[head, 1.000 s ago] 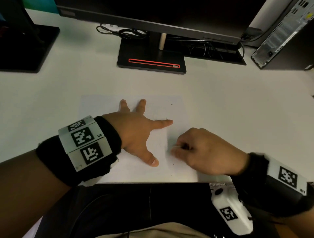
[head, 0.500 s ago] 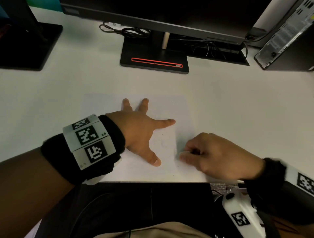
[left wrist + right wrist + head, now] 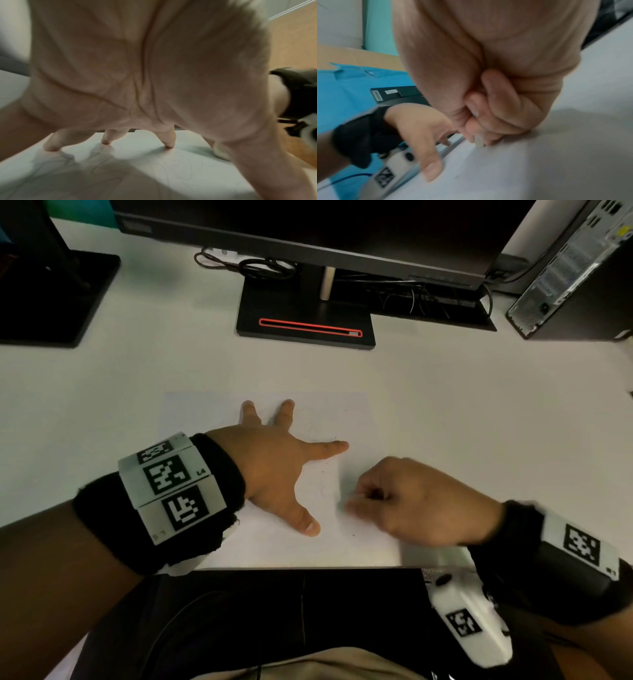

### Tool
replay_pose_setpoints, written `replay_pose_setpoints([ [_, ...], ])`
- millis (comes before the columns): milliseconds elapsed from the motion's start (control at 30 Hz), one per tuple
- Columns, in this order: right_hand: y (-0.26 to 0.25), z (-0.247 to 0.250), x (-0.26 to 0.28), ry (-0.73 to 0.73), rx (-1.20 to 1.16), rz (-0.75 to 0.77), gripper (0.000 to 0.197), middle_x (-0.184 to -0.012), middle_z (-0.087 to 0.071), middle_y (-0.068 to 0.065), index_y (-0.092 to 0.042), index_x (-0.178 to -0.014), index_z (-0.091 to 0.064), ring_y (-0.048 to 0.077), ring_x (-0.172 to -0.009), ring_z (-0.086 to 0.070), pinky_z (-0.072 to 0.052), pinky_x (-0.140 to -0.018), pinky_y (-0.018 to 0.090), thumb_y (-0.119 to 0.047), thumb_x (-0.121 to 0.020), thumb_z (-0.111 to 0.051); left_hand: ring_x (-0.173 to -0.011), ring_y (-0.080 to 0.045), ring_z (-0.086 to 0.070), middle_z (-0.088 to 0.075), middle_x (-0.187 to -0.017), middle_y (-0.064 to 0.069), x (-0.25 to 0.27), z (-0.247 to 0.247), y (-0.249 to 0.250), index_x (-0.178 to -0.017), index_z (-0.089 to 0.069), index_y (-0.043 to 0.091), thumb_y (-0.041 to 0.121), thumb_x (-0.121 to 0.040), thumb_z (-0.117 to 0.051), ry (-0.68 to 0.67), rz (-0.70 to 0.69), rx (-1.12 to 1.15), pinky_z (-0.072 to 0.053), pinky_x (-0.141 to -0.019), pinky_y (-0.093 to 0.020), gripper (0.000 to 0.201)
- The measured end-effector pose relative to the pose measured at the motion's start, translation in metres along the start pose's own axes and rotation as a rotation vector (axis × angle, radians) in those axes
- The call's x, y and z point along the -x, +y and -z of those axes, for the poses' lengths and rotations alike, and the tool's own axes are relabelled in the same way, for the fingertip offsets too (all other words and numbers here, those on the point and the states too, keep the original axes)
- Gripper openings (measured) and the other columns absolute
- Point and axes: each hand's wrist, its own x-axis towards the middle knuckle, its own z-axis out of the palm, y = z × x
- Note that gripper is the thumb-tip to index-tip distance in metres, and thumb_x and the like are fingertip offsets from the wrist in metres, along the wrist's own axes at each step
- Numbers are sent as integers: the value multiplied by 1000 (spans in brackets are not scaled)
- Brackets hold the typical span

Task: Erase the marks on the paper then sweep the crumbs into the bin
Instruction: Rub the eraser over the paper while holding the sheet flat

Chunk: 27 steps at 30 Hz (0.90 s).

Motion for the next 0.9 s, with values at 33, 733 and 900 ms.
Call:
replay_pose_setpoints([
  [33, 3, 5, -3, 43, -8, -24, 38, -63, -61, 9, -4, -72, -62, 9, -50, -44, -41, -52, 26, -31, -98, -61, -141, -59, 26, 37, -159, -6, 0, 0, 0, -131, 23, 77, 87, -58, -68, 0, -1, 1, -25, -113, -69, 117],
  [733, -2, 0, -6, 45, 30, 18, 37, -58, -55, 2, -5, -71, -62, 10, -50, -44, -39, -53, 21, -32, -98, -60, -140, -59, 27, 39, -158, -7, 3, 0, 2, -132, 22, 76, 84, -60, -69, -9, 14, 13, -27, -111, -70, 116],
  [900, 1, 1, -8, 28, 10, -14, 38, -60, -59, 5, -7, -71, -62, 7, -50, -45, -40, -53, 24, -34, -97, -61, -140, -59, 27, 39, -158, -7, 5, 1, 2, -133, 22, 76, 83, -62, -69, -9, 12, 9, -27, -112, -68, 115],
])
